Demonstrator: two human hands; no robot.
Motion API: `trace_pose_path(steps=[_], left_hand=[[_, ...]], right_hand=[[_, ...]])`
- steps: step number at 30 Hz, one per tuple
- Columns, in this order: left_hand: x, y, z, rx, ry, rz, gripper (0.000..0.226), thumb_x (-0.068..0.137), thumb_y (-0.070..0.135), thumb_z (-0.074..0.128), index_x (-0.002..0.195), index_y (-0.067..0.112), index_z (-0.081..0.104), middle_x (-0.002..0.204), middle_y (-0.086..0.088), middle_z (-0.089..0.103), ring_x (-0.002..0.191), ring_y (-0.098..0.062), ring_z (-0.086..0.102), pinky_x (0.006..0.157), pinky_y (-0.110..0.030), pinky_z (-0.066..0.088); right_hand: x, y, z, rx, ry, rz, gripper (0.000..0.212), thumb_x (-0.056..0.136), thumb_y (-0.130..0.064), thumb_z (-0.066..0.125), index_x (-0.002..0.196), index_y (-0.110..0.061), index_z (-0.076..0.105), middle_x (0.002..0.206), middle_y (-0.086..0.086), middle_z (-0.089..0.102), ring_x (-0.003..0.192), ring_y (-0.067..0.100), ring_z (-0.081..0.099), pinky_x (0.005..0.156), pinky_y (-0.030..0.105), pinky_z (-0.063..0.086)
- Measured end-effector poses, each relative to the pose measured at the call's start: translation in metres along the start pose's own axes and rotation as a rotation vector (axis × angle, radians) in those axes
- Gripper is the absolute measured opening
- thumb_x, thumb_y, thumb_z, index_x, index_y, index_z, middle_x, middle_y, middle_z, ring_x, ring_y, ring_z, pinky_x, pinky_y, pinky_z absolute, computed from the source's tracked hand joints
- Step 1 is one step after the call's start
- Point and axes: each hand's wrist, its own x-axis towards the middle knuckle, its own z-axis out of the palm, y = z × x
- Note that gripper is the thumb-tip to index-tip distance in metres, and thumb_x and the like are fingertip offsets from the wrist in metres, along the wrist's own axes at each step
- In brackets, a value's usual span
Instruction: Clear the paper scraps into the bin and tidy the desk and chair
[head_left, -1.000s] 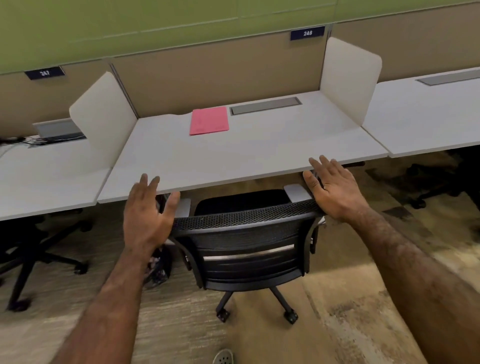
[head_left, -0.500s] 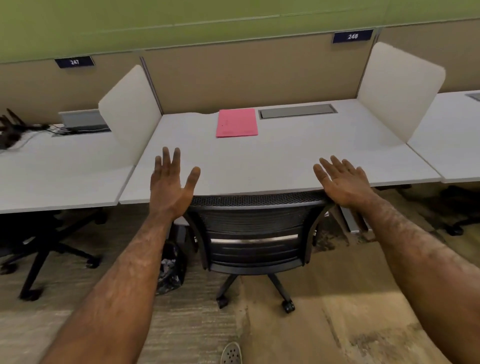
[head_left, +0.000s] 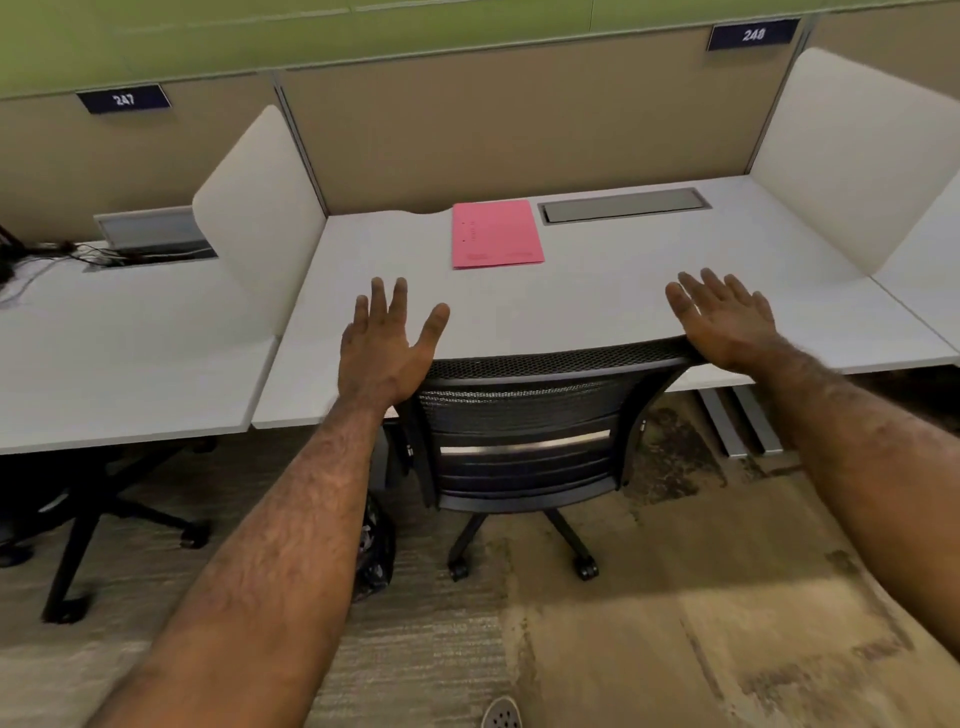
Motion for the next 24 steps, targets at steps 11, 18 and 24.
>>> trace_pose_path(steps=[11,18,24], left_hand=[[0.032,-0.014,0.001,0.066,-0.05,-0.017,0.106,0.068,0.09,-0.004,0.152,0.027,0.015,0.163,-0.004,0.006,0.148,-0.027,0.009,0.118,-0.05,0.013],[0.029,-0.01,-0.006,0.106,-0.223,-0.052,0.11,0.065,0.094,0.001,0.147,0.027,0.031,0.158,-0.002,0.028,0.142,-0.026,0.029,0.112,-0.051,0.025],[0.038,0.0,-0.017,0.179,-0.477,-0.095,0.099,0.078,0.084,0.007,0.142,0.018,0.043,0.151,-0.007,0.041,0.136,-0.029,0.038,0.112,-0.047,0.029]], right_hand=[[0.015,-0.021,0.003,-0.068,0.14,-0.015,0.087,0.081,-0.081,-0.001,0.151,-0.033,0.017,0.163,-0.001,0.012,0.15,0.019,0.004,0.12,0.046,-0.001],[0.012,-0.026,0.001,-0.149,0.033,-0.033,0.104,0.076,-0.082,-0.011,0.141,-0.023,0.043,0.148,0.003,0.046,0.142,0.022,0.033,0.119,0.05,0.004],[0.02,-0.042,-0.012,-0.203,-0.122,-0.132,0.111,0.069,-0.084,-0.013,0.139,-0.023,0.046,0.139,0.006,0.057,0.128,0.027,0.05,0.113,0.048,0.026]])
